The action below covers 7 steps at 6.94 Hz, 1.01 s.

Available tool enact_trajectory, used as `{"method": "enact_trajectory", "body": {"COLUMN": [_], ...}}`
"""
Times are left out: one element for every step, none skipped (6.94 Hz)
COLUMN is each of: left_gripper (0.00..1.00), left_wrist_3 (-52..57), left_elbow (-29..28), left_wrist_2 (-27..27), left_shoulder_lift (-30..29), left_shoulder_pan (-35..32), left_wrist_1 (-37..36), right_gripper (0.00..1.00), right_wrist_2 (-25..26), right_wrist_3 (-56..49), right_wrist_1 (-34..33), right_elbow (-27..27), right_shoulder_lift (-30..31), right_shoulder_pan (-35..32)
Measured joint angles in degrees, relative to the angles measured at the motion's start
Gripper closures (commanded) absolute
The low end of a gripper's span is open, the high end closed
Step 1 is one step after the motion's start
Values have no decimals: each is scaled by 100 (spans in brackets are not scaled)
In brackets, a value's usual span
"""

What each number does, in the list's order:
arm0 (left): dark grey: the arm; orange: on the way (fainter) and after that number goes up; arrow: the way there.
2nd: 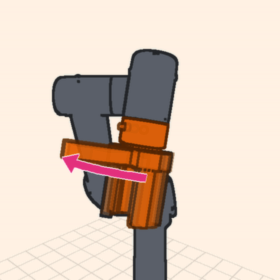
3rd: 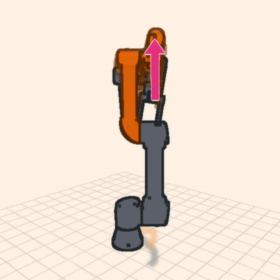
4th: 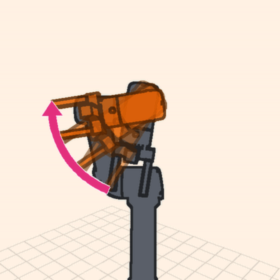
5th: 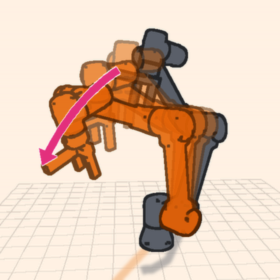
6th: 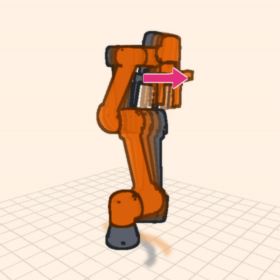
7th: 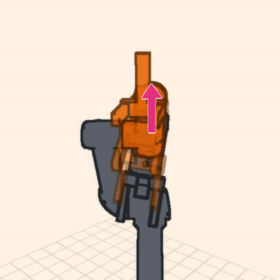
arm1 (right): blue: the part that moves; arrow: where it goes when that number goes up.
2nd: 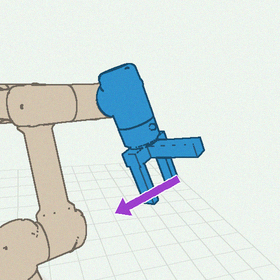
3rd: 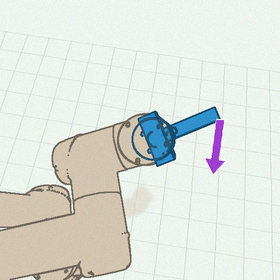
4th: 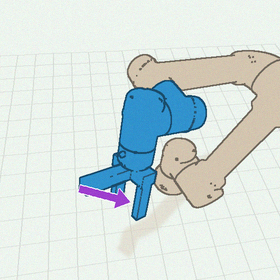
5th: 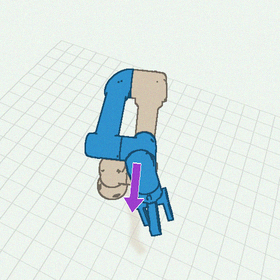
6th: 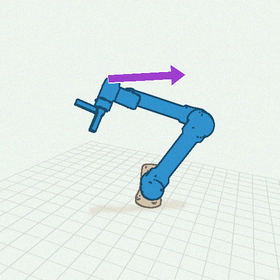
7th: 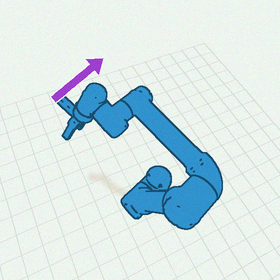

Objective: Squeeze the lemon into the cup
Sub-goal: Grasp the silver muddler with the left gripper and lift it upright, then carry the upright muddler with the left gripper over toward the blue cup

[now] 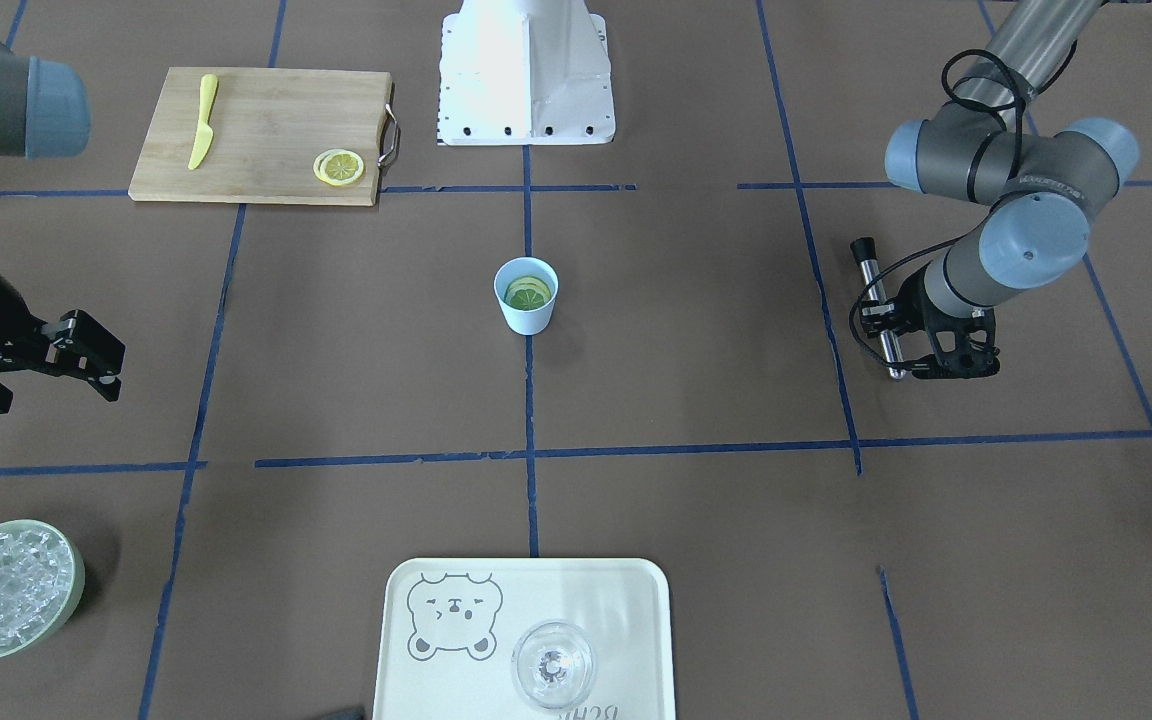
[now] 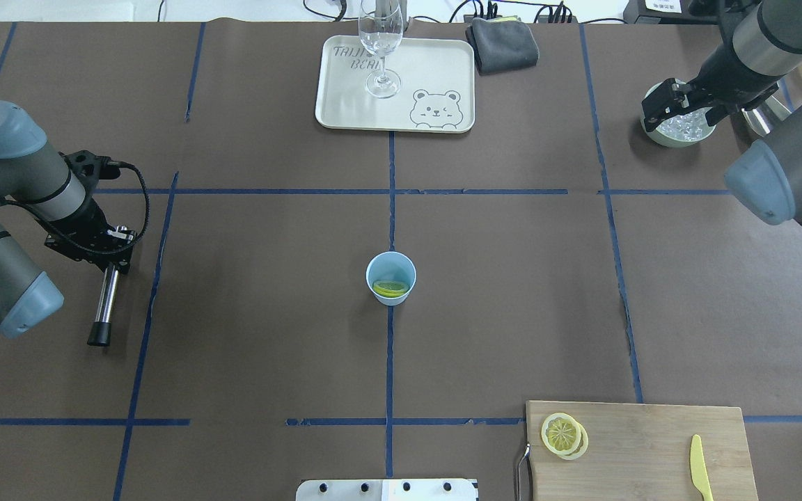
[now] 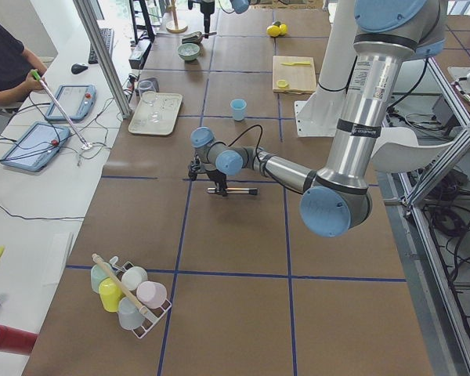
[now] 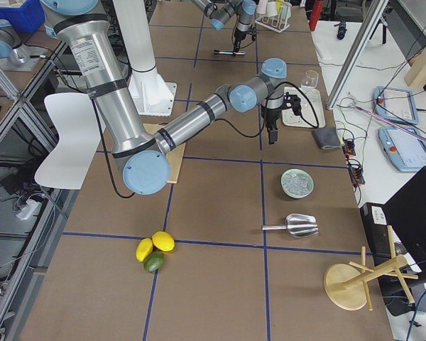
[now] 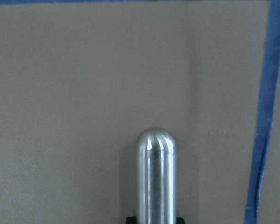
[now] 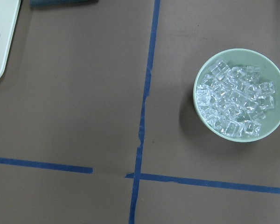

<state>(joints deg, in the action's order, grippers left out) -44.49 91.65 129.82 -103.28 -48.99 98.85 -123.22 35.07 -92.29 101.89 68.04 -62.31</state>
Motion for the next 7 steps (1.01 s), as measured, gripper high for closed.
{"method": "enact_trajectory", "body": {"left_gripper": [100,100,100,100,100,100,100], "left_wrist_3": [-5,0,9,9,-28,-199,-501], "left_elbow": [170,380,605,896,1164,1308,1354], "left_wrist_2": [-3,-23,-158,-563,-1135,-1638,-1971], "left_shoulder_lift": [30,37,19,-27,-112,-289,-508], "left_shoulder_pan": [-27,-68,-100,-104,-96,-85,-74], "left_wrist_1": [-21,-26,-26,-23,-16,-13,-13], "right_gripper": [0,0,0,0,0,0,0], "right_wrist_2": [-2,-9,-38,-129,-254,-386,-517], "right_wrist_3": [-2,-6,-10,-50,-216,-542,-1004], "right_wrist_1": [0,-2,-5,-6,-5,-5,-3], "right_elbow": [-6,-7,-6,1,9,9,-2], "right_shoulder_lift": [4,14,31,79,198,402,700], "right_shoulder_pan": [-7,-22,-63,-157,-303,-492,-732]}}
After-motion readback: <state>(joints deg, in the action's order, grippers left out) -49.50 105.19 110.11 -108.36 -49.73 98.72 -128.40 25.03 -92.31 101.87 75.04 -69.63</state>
